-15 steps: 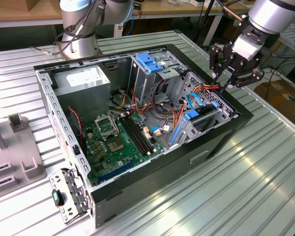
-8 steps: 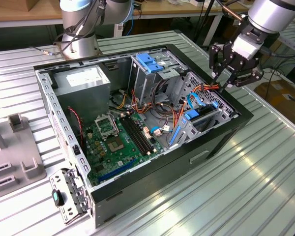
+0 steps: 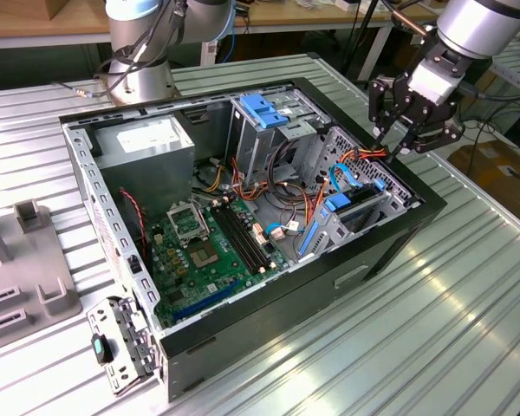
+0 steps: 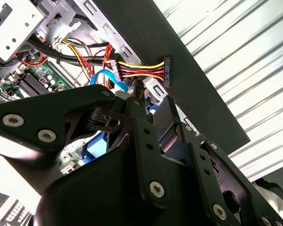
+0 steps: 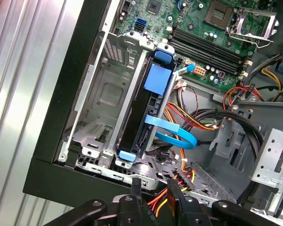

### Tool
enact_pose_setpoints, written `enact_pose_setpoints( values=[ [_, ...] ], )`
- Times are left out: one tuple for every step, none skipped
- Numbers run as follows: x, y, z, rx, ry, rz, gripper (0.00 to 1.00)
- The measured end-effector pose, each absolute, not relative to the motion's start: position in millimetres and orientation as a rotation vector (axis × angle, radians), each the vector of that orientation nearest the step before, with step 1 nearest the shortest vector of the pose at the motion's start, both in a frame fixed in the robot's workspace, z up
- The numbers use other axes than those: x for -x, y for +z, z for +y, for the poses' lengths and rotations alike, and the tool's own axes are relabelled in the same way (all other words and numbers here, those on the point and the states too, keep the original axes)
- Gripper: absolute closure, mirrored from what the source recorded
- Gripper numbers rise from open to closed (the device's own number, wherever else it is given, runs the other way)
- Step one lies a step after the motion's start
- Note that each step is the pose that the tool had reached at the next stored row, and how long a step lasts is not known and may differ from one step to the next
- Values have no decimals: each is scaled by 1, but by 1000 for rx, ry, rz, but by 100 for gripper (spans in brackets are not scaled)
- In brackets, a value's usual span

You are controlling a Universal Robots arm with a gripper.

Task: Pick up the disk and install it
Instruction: 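Insert the second disk wire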

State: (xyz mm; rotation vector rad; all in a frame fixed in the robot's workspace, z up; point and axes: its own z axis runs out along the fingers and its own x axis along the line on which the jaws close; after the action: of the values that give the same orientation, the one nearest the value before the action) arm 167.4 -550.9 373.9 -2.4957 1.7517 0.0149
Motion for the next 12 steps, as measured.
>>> enact_pose_setpoints(
  values=[
    [-167, 374, -551, 2496, 15, 1752, 64],
    [-168, 374, -551, 2496, 15, 1752, 64],
    [-168, 374, -551, 2496, 15, 1752, 64],
    [-168, 374, -550, 2496, 15, 1752, 64],
    [-169, 374, -550, 2496, 15, 1752, 64],
    [-169, 374, -550, 2496, 15, 1752, 64],
    [-170, 374, -550, 2496, 15, 1752, 64],
    [-170, 374, -550, 2496, 15, 1752, 64],
    [-171, 374, -550, 2496, 15, 1752, 64],
    [-172, 374, -550, 2496, 15, 1752, 64],
    [-173, 374, -550, 2496, 15, 1752, 64],
    [-175, 374, -550, 2496, 15, 1752, 64]
  ],
)
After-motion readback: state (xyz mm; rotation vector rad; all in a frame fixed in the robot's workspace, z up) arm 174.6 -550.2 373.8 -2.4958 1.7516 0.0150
